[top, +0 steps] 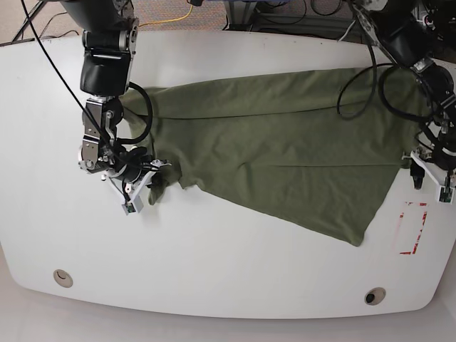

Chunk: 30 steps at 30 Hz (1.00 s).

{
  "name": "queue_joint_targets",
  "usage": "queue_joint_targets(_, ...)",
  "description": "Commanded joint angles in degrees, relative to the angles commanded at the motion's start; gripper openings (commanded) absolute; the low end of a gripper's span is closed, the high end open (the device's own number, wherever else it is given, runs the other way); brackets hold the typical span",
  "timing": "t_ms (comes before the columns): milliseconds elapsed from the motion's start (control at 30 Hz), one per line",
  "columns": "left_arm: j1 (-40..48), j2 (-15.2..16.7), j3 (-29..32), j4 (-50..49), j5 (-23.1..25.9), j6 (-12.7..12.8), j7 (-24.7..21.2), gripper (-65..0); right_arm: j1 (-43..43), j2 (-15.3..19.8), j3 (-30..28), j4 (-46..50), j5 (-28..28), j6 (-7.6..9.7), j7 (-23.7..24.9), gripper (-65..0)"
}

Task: Layout the t-shirt on the table in an organized manner, then fold the t-shirt properly
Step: 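Move both grippers to the t-shirt's hem corners and grasp them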

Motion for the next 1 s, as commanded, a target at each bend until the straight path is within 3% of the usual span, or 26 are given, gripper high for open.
queue_joint_targets(167,-5.6,-1.6,1.4,-9.6,0.1,0.0,-0.4,-25.1,-0.7,0.0,-1.8,2.5,0.0,0.09,-1.3,-64.4)
queue_joint_targets(400,-9.7,-2.9,8.1,-24.4,0.0,0.0,-10.0,-25.1,-4.4,0.0,-6.0,10.8,0.0,0.09,-1.4,-64.4)
queue_joint_targets(567,-12.2,-2.9,11.3,-32.4,-0.1,0.0,-14.1,-25.1,-7.4,0.0,-6.7,15.6,0.0,0.09,-1.4,-64.0)
queue_joint_targets(1000,-17.5,-2.8,11.7,-49.8,-0.1,0.3,-24.2,-25.0,-9.2,0.0,-6.3,17.5,0.0,0.09,-4.0,-64.2)
